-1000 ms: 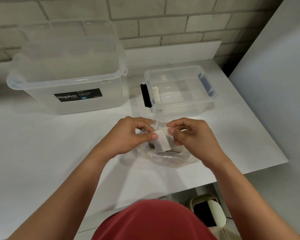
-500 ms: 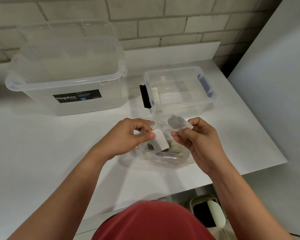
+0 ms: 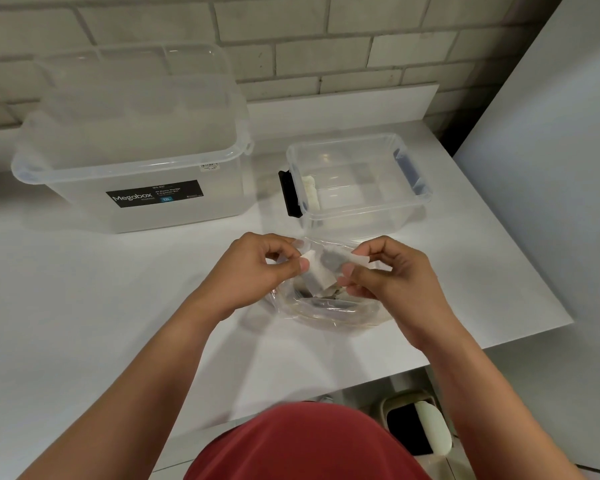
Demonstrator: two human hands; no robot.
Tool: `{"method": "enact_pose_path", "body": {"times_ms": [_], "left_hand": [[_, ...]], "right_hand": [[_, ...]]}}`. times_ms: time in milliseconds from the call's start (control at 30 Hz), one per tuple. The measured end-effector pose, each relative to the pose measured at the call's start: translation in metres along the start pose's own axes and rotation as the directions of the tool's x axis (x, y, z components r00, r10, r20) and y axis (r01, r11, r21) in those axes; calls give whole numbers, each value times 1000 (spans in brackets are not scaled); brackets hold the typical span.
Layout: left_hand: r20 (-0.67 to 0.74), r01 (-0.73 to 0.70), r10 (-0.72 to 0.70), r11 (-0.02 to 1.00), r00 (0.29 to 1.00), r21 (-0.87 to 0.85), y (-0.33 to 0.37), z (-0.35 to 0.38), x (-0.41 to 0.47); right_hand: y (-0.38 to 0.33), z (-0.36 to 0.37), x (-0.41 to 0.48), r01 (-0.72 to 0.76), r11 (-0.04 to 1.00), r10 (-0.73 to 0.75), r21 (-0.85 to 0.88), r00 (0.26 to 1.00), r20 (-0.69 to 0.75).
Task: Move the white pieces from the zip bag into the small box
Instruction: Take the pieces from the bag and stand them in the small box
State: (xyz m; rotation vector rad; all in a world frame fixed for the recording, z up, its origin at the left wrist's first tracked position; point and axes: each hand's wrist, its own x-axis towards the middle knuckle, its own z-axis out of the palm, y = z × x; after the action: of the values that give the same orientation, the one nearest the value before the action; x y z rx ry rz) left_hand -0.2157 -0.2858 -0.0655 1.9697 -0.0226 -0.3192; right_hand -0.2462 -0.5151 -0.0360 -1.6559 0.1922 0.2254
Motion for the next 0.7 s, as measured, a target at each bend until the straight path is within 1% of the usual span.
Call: {"method": "enact_pose_path", "body": {"times_ms": [100,167,267,433,533,700], "left_hand": [[2,4,-4,1000,1000,6,1,-1,0],[11,5,-5,1000,1000,8,3,0,0],[37,3,-4,1000,999,14,7,-1,0],[70,3,-5,1000,998,28,11,-2,0],[110,-7,3,999,994,41,14,-4,-1],[160,-52,39,996,986,79,16,-5,0]], "right_hand": [[-12,-9,2,40,995,-31,-89,994,104],[-17,-13,6,42,990,-20,-134,987,163],[-21,-14,13,31,981,11,-193,977,214],[-29,-11,26,78,902,83,-425,934,347],[-30,-5,32,113,872,70,-477,934,349],[-23,2,38,215,830,-75,-515,957,280]]}}
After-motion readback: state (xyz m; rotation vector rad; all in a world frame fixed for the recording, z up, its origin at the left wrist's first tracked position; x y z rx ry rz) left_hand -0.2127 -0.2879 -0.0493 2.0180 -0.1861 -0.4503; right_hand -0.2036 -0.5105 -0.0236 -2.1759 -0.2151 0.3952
